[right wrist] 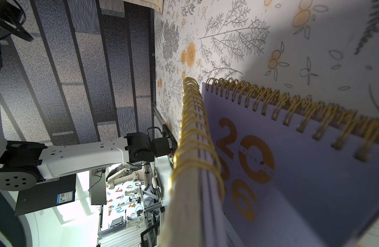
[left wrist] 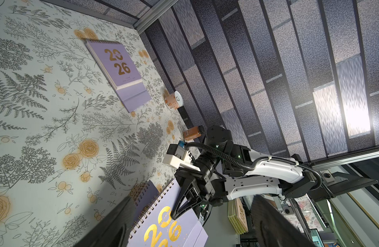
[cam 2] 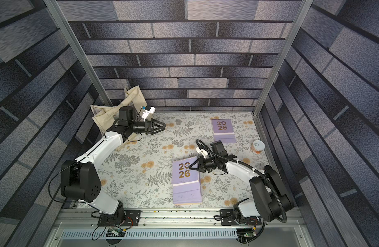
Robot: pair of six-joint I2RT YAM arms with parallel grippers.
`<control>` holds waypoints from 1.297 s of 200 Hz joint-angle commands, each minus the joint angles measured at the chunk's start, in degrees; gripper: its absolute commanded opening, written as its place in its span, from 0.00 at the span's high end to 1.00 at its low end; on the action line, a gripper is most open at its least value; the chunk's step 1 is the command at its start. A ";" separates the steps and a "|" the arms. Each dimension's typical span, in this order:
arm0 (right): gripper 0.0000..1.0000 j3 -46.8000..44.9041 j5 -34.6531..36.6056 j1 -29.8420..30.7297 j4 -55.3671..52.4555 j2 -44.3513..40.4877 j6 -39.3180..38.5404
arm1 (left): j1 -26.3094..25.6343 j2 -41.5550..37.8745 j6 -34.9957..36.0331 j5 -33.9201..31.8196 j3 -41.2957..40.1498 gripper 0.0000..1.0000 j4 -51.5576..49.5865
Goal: Stack the calendars
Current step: Place the calendar at the calendar.
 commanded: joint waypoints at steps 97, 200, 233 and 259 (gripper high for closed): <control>1.00 -1.60 3.12 1.45 1.25 2.13 -1.05 | -0.65 1.47 0.85 0.70 -0.10 0.12 -0.31; 0.87 0.68 9.65 1.48 -9.07 1.65 -5.78 | -0.88 1.90 0.83 0.53 -0.19 0.13 -0.25; 0.79 1.40 11.42 1.42 -11.28 1.22 -6.47 | -0.99 2.02 0.78 0.60 -0.17 0.13 -0.24; 0.68 1.67 12.90 1.47 -12.80 1.00 -7.09 | -1.00 2.01 0.76 0.52 -0.18 0.13 -0.15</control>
